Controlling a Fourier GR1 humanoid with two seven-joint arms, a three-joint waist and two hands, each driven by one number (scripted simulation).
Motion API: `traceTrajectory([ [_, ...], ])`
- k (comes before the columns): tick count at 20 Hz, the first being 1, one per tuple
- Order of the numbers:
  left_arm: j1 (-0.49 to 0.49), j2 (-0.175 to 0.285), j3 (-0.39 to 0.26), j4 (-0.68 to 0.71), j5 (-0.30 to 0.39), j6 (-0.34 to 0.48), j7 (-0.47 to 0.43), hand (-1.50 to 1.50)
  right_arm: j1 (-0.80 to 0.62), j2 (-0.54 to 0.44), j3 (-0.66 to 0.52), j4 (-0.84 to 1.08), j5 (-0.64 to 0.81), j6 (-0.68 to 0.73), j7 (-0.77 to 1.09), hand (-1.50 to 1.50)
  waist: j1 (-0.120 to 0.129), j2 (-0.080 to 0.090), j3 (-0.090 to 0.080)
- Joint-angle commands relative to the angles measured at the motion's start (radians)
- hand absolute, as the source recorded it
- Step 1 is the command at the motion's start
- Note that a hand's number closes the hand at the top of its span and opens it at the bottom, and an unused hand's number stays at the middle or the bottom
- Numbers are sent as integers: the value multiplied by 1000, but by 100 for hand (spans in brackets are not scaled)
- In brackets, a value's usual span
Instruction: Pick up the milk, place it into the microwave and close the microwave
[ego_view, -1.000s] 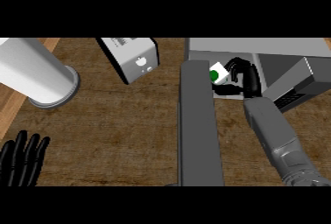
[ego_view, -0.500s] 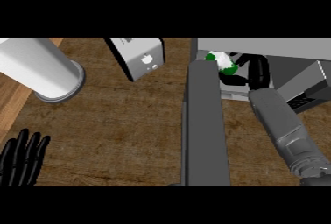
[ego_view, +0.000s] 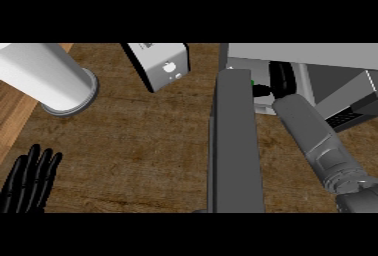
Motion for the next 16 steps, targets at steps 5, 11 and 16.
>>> traceTrajectory([
  [5,-22,-21,-42,10,-71,26,-2,-150,-1,9,-29,0,-22,17,-34,-150,-18,-2,1],
  [11,18,-8,-36,-3,-62,9,-3,-150,-17,-20,-64,-4,-48,-15,-14,-150,-20,-8,0],
  [16,13,-29,-78,-19,-90,23,11,-150,-15,-16,-80,-7,-56,-70,-26,-150,-15,-4,1],
])
